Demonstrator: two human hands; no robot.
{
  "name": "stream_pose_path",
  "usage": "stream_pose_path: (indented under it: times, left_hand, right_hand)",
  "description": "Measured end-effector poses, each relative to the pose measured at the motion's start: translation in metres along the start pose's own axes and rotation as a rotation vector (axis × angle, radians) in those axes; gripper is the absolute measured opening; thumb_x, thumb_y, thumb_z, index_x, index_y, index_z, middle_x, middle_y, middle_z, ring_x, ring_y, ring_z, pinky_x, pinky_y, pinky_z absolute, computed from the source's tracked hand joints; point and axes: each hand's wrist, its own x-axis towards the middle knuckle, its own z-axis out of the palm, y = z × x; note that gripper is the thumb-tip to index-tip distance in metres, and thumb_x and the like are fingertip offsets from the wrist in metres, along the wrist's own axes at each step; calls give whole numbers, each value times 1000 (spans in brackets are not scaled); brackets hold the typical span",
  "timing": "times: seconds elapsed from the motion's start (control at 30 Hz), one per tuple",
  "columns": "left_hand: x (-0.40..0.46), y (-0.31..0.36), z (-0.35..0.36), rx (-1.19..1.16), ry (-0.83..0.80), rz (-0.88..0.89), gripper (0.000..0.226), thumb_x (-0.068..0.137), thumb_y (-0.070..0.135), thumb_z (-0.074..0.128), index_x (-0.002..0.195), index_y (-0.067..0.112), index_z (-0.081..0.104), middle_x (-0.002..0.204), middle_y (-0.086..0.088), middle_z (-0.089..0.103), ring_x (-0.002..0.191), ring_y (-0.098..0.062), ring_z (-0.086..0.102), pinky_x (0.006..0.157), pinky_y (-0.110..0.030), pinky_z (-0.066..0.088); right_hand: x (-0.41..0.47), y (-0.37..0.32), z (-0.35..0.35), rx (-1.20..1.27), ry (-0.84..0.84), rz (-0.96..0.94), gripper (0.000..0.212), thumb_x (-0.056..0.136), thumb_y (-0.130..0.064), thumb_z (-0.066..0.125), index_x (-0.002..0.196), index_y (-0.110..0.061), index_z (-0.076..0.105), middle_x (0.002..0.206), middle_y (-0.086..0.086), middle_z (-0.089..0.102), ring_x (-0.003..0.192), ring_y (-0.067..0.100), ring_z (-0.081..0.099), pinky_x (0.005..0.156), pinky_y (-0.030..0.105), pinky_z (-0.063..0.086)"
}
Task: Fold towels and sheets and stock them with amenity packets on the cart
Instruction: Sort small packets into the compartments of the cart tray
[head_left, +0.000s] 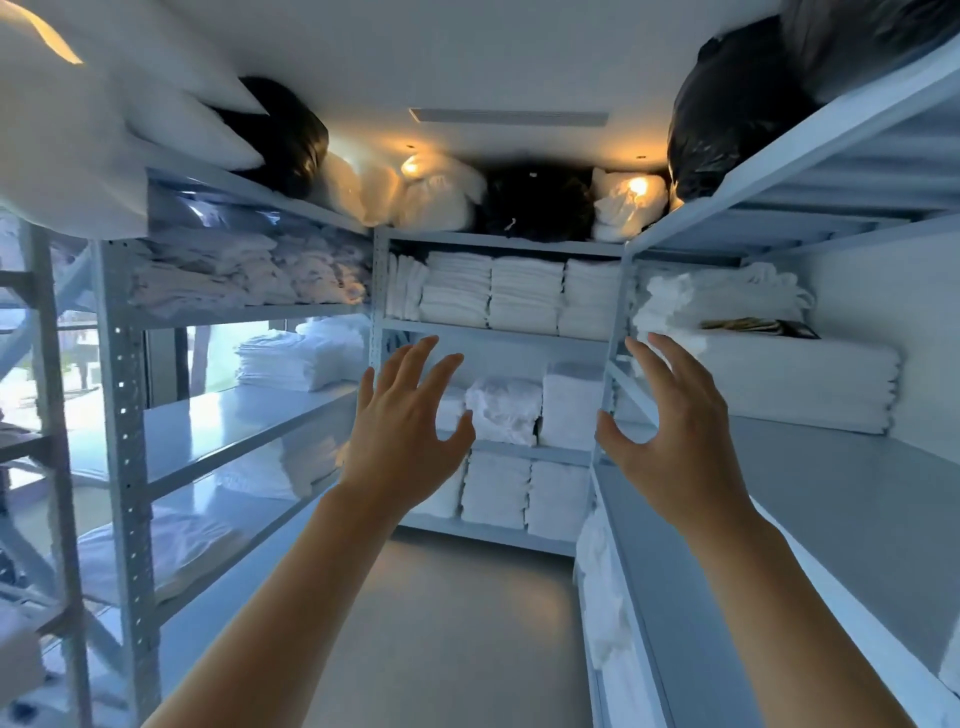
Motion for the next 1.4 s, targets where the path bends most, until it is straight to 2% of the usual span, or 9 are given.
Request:
stream_pose_path:
  times: [0.27, 0.53, 0.97, 1.1, 1.4]
  left_hand:
    - [38, -14, 53, 46, -10, -19, 62, 94, 47, 59, 150, 25, 45, 163, -3, 32, 150, -27, 27, 119, -57, 27]
    - [95, -45, 132, -14, 19, 23, 60, 94, 44, 61, 149, 26, 45, 163, -1, 31, 149, -26, 28, 118, -56, 28]
    - [226, -142, 283, -144, 1, 126, 61, 96, 46, 58, 152, 26, 42, 165, 1, 27, 152, -25, 23, 120, -56, 27]
    - [263, -172, 323, -162, -7, 163, 61, 96, 46, 59, 151, 25, 44, 164, 0, 29, 150, -25, 26, 118, -57, 28]
    - [306, -195, 399, -250, -20, 187, 60, 94, 43, 61, 149, 24, 47, 162, -2, 34, 149, -27, 30, 117, -58, 31]
  right_hand:
    - [34, 46, 57, 56, -9, -29, 69, 89, -34, 73, 150, -16, 46, 157, 4, 40, 146, 25, 36, 114, 56, 37]
    - [74, 80, 122, 59, 2, -23, 69, 89, -39, 69, 151, -19, 45, 158, 4, 39, 146, 26, 36, 115, 57, 36]
    - [172, 143, 268, -77, 57, 15, 68, 90, -33, 72, 151, -17, 46, 159, 5, 39, 149, 24, 34, 116, 56, 34]
    - [196, 160, 310, -117, 44, 50, 69, 91, -35, 71, 152, -19, 44, 161, 4, 37, 150, 23, 32, 119, 53, 31]
    - [231, 207, 361, -174, 37, 62, 67, 88, -41, 64, 150, -21, 46, 159, 0, 39, 147, 19, 35, 118, 52, 33]
